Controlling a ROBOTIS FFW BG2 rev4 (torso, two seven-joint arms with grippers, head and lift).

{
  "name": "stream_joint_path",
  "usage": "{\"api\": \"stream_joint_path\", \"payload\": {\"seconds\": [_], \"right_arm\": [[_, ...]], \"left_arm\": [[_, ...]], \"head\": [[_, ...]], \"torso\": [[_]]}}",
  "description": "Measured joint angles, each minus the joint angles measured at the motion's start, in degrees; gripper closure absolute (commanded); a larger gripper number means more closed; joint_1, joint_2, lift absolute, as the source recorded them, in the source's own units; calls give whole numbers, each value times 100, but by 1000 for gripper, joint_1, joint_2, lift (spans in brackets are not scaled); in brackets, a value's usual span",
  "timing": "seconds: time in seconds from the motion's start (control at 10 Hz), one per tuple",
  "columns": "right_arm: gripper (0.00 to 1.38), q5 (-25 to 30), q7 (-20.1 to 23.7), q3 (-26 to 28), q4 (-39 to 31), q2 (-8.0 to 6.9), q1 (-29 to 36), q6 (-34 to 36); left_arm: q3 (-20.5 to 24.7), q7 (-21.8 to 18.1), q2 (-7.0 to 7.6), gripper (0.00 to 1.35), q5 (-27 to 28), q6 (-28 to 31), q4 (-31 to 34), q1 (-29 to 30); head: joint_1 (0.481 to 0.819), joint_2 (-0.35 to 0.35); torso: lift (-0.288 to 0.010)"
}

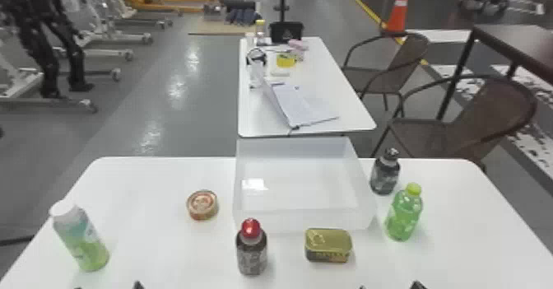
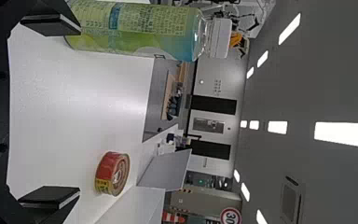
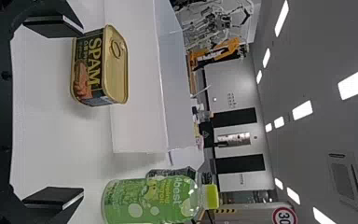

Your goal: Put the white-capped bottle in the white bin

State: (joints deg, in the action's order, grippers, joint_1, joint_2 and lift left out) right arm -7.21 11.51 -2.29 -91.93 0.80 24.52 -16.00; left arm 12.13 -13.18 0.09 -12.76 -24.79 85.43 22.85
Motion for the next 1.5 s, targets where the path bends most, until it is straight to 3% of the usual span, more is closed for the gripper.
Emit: {"api": "stream_joint_path", "payload": {"seconds": [0.8,1.5], "right_arm": [[96,-20,0,0,8,-1,0,0],[96,-26,0,-27,31,-1,-25,0]], "left_arm": [[59,171,0,98,61,129,0,-60],[40,1776,0,98,204,391,-391,-884]], "head": [[549,0],[549,0]], "torso": [[-100],[-100]]}}
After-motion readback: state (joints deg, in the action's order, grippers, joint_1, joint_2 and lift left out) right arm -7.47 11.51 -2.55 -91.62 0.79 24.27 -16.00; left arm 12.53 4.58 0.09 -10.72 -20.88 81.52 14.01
